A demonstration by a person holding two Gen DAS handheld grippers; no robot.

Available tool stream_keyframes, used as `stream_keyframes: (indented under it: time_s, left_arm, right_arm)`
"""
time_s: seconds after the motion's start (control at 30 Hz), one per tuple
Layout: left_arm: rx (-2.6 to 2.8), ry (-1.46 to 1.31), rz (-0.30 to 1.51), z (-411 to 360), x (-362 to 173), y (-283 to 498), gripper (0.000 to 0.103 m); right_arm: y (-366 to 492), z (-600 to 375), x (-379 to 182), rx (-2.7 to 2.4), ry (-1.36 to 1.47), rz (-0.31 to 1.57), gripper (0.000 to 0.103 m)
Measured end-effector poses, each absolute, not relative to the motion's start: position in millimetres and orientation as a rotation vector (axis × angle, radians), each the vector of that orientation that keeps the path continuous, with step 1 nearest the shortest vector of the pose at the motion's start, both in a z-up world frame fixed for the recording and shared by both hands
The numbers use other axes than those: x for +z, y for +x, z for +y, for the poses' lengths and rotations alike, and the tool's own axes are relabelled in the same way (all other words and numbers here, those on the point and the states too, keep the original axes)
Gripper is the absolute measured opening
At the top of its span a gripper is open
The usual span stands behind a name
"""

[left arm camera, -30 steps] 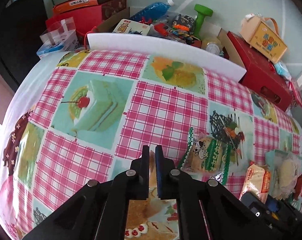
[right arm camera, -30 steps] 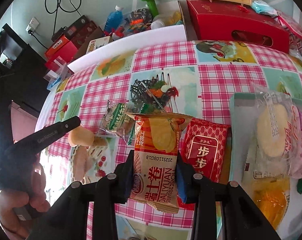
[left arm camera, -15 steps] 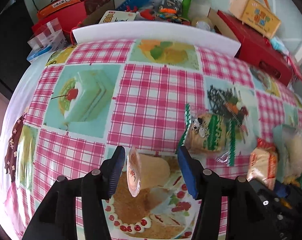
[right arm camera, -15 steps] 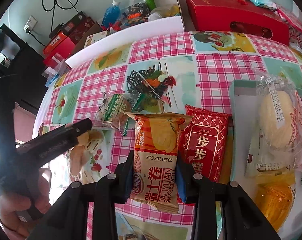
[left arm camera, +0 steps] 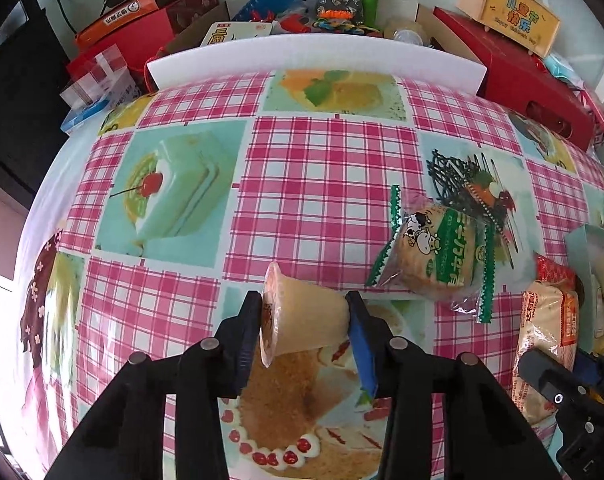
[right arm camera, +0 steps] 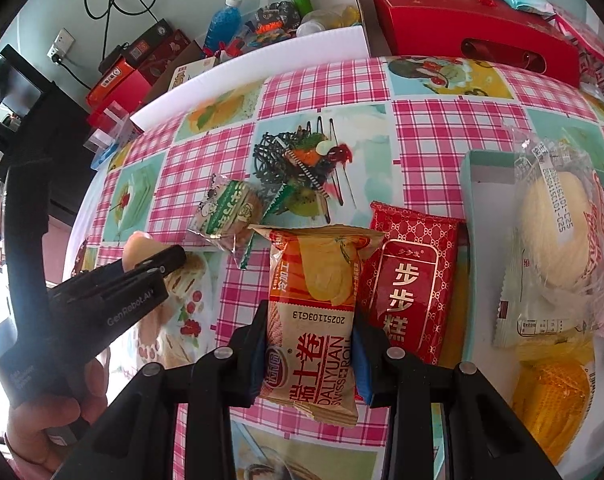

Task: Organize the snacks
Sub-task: 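Carry pudding cup with left tool while right tool carries roll packet to tray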

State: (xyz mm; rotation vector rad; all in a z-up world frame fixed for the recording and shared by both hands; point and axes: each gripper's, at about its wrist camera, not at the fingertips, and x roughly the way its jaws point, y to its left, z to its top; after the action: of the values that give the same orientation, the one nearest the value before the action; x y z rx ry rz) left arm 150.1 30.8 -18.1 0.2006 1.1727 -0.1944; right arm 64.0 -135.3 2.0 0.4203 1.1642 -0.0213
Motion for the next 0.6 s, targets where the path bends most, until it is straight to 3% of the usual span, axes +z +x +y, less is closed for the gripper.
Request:
stream_keyframes:
  time_s: [0.6]
  left_arm:
    - [-0.153,0.108,1.08,32.0,34.5,103.9,0.04]
  right_arm:
    - [28.9,-130.7,27.7,-0.026,0.459,1.074,0.038]
